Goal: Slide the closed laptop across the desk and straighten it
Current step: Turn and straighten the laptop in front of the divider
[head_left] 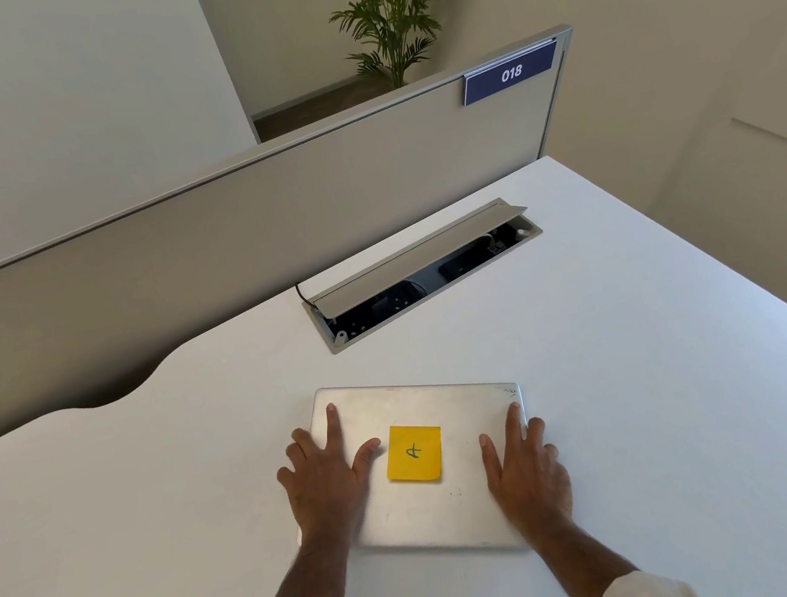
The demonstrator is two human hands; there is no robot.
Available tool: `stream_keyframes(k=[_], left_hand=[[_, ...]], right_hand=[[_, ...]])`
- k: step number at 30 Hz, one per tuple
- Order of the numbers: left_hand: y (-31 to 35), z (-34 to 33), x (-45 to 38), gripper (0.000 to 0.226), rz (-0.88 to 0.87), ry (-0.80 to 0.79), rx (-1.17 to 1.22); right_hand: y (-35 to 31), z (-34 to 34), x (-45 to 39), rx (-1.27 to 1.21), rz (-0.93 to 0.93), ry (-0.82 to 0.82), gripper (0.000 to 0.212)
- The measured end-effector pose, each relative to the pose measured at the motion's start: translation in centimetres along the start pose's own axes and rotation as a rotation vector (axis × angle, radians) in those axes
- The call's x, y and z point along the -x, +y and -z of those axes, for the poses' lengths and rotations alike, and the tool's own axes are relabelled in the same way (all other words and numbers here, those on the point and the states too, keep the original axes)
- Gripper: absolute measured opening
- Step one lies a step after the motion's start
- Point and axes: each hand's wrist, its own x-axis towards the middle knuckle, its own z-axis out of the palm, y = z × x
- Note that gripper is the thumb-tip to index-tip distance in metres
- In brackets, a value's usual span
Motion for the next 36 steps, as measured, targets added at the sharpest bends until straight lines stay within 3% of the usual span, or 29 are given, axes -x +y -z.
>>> stream_keyframes(k=[6,20,36], left_hand=[[0.2,0.0,-0.3,0.102,-0.047,-0.004,0.015],[0.4,2.4,-0.6,0.126,0.059,-0.117,0.17],[-0.8,3.4,0.2,0.127,0.098,-0.188,0.427]], right_hand=[[-0.2,0.1,-0.1,-0.008,0.002,0.001,0.071],[-0.9,-0.1,-0.2,-0.098,-0.045,0.023,0.069],[-0.3,0.8,-1.1,-0.223,-0.018,0.041,0.067]])
